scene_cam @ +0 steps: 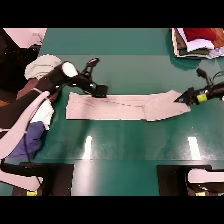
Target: Fold the shirts.
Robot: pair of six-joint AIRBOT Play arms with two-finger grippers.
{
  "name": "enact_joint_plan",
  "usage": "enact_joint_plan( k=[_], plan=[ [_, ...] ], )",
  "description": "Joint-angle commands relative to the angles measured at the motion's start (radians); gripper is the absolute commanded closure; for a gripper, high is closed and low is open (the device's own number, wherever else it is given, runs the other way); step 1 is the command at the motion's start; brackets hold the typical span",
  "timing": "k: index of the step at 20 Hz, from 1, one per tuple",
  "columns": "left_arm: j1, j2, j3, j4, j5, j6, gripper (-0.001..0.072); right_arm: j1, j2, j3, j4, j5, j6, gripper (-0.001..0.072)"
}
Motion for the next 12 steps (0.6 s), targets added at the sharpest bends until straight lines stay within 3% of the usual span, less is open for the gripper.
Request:
enact_joint_plan(
  k=[1, 5, 12],
  plan=[
    [-0.093, -0.124, 0.124, -0.002, 0.015, -0.008, 0.0687, 0.085, 0.081, 0.144, 0.003, 0.049, 0.146, 0.0702],
    [-0.163, -0.223, 0.177, -0.019, 0.041, -0.016, 0.0687, 0.212, 0.085, 0.326, 0.003, 0.084, 0.254, 0.0701],
    [-0.235, -0.271, 0.177, -0.074, 0.116, -0.013, 0.0687, 0.413, 0.000, 0.595, 0.001, 0.110, 0.312, 0.0702]
  ],
)
